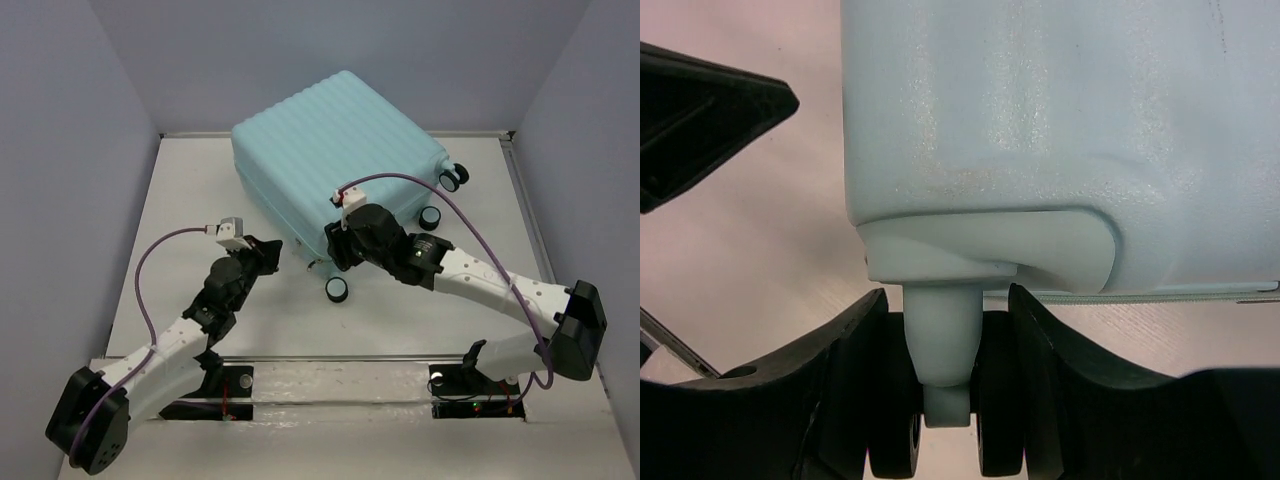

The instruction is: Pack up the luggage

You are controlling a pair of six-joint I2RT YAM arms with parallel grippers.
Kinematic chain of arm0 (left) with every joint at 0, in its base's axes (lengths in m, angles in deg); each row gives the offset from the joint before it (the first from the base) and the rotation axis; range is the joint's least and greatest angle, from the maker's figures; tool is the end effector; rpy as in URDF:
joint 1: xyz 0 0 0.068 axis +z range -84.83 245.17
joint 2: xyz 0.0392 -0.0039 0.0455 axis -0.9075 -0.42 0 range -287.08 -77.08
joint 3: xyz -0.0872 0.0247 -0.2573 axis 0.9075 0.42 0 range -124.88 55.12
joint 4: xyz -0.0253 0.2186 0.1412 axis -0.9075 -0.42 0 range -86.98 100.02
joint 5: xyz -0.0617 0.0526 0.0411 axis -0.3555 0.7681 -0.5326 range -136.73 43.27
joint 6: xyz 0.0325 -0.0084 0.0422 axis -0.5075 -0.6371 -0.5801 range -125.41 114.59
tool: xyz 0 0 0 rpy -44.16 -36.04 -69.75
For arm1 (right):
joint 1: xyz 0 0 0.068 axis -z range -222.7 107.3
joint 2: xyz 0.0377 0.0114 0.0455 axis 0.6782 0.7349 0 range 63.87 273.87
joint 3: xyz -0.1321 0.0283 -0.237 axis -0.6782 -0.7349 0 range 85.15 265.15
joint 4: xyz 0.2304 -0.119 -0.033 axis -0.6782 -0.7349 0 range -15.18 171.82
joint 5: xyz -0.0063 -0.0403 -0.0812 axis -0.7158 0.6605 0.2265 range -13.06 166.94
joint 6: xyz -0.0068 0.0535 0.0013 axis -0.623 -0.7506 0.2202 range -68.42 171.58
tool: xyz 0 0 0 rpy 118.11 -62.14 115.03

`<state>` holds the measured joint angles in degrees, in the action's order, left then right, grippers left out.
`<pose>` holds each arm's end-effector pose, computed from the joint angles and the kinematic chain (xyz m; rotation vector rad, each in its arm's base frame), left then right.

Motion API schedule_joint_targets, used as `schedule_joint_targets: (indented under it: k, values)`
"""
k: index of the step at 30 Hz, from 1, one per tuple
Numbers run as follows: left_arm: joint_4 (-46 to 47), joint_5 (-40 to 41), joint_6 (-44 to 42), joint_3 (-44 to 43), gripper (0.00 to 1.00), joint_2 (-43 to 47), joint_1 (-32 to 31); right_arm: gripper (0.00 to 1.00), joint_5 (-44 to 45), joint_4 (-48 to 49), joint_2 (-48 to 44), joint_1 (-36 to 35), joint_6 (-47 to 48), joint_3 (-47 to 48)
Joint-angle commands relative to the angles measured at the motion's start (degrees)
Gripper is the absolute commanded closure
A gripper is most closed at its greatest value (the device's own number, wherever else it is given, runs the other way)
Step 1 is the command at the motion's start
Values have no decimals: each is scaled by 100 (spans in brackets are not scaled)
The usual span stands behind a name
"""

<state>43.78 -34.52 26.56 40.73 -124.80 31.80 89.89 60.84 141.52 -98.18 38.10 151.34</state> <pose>0.1620 -0.0975 0.2251 -0.1531 1.6032 -0.7266 0.1807 0.2486 0.3232 -0.6462 2.0579 0.4680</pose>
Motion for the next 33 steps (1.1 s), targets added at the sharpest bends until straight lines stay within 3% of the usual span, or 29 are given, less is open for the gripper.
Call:
schedule_joint_targets:
  k: [1,2,5,6,7,13,16,28,33]
  values:
    - [808,-1122,380,235,94,491,-3,93,-214,-197,189,-85,12,-124]
    - [799,-1716,407,340,94,710,-3,93,-179,-188,198,-85,20,-116]
    - [607,-2466,249,446,72,957,-3,93,-179,-162,207,-85,20,-115]
    - [571,-2573,144,516,57,1054,-12,93,-135,-162,207,-85,20,-124]
    - [544,-2748,91,560,52,1072,-21,93,-109,-162,198,-85,20,-124]
    - [562,-2541,-400,666,32,774,-600,93,-12,-162,137,-33,29,-221]
    - [597,-2302,-647,430,29,318,-951,93,15,-170,58,-33,-6,-308]
    - [658,-1397,-1421,-459,27,-1089,-1005,93,-100,-179,-39,-33,12,-388]
    - [702,-1546,-1571,-714,29,-1538,-1005,93,-161,-153,-22,-33,12,-379]
